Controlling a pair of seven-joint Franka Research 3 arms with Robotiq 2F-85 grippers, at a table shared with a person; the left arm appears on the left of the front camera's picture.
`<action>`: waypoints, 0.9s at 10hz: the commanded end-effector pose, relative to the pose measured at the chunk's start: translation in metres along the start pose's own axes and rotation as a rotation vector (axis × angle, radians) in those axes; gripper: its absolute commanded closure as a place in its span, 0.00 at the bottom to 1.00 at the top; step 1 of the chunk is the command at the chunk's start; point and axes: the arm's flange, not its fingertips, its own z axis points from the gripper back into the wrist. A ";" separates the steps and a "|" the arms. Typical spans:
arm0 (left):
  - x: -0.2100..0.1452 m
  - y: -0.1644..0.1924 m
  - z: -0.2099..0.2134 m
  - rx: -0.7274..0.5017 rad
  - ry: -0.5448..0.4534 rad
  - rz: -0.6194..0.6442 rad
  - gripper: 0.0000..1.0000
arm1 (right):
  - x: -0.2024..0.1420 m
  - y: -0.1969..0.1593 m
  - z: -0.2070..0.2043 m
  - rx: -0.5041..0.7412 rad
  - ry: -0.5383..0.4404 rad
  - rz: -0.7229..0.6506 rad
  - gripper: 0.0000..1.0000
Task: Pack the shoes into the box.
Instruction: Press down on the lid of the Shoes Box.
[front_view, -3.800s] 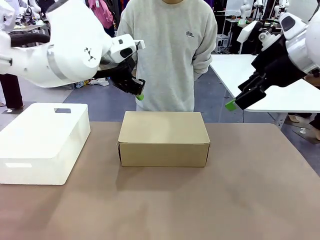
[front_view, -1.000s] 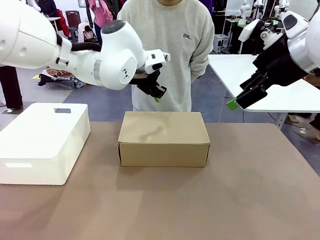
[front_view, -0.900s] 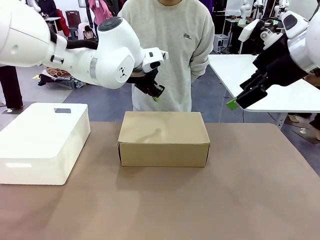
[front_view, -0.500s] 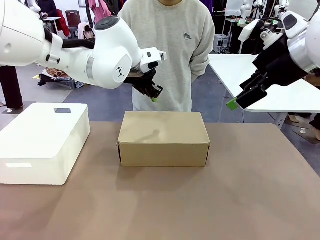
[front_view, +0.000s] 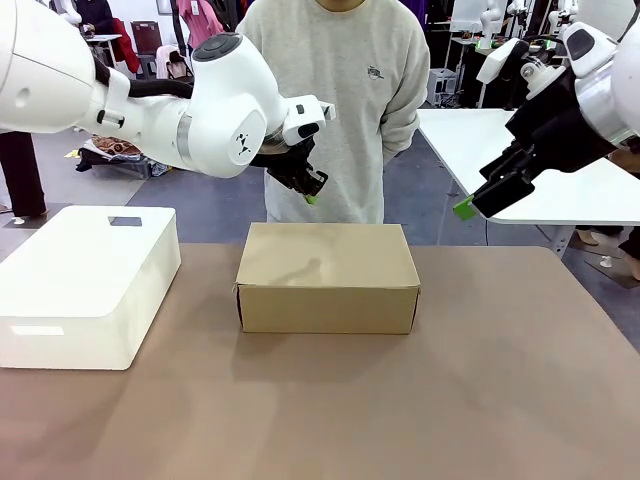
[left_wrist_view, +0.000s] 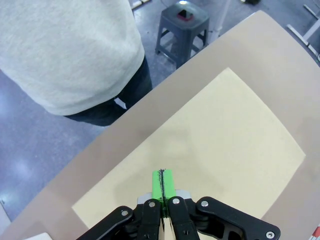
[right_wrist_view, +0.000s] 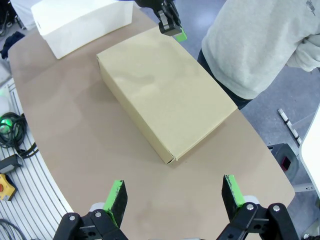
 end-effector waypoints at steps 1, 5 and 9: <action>0.000 0.001 0.001 0.007 -0.006 0.002 1.00 | 0.001 0.000 0.000 0.003 -0.001 0.002 0.00; -0.039 -0.009 0.052 0.017 0.057 -0.049 1.00 | 0.001 0.000 0.000 0.003 -0.001 0.002 0.00; -0.103 -0.022 0.136 0.046 0.023 -0.078 0.26 | 0.001 0.000 0.000 0.003 -0.001 0.002 0.00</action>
